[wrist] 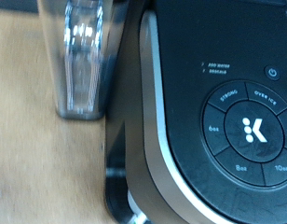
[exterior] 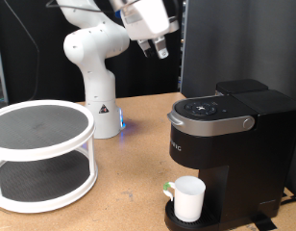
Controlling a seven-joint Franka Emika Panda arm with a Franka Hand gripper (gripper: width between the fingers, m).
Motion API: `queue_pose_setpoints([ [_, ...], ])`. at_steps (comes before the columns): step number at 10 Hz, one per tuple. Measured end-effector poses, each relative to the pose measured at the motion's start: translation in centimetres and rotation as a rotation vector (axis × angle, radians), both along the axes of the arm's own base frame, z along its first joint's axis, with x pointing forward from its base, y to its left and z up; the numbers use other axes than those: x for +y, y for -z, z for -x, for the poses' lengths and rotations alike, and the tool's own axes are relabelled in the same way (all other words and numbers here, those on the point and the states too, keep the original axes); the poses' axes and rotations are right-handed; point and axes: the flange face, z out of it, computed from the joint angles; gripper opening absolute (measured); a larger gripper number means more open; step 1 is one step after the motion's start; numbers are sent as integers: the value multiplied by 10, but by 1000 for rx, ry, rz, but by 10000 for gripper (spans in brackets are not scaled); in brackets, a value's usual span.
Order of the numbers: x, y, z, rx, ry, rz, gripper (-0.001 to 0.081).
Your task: Make a cup of coffee with the keurig machine
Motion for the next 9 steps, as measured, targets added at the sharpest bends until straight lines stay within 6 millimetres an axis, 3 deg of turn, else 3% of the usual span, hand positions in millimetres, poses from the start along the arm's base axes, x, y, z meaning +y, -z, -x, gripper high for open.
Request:
queue_pose_setpoints([
  [4, 28, -30, -22, 52, -68, 139, 802],
  [9, 52, -52, -72, 85, 10, 126, 802],
])
